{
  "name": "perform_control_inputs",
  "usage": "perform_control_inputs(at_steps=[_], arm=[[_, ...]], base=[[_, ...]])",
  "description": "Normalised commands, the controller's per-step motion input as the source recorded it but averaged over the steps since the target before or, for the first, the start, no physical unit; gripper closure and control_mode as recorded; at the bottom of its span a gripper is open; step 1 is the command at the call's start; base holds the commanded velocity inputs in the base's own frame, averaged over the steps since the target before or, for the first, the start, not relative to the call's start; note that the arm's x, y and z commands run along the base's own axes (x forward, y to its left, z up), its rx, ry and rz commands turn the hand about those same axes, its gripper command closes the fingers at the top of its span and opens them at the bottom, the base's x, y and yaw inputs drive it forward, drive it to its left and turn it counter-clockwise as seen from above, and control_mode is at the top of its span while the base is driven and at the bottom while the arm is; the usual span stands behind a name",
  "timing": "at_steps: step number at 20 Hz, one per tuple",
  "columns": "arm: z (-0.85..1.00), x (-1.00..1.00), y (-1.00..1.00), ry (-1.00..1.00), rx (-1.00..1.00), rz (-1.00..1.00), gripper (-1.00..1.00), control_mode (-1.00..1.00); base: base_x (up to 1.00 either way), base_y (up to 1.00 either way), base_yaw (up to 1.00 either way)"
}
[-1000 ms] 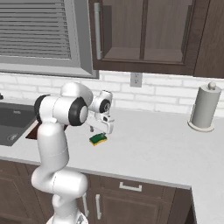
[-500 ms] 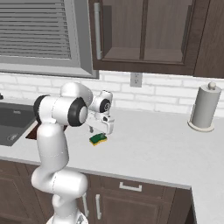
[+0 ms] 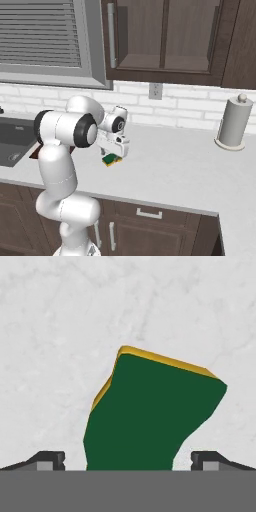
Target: Pick up the sponge from the counter and clean the cutting board by briefly scrubbing or pressing down on the cutting board. Once finished, release the sponge.
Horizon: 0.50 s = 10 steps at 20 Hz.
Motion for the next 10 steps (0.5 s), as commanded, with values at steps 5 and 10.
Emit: perform_control_inputs(at_steps=[5, 10], arm=[[-0.16, 0.04, 0.00, 0.00, 0.00, 0.00, -1.00, -1.00], [-0.16, 0.00, 0.00, 0.00, 0.00, 0.00, -1.00, -1.00]], base=[[0.00, 0.00, 0.00], [0.00, 0.00, 0.00]])
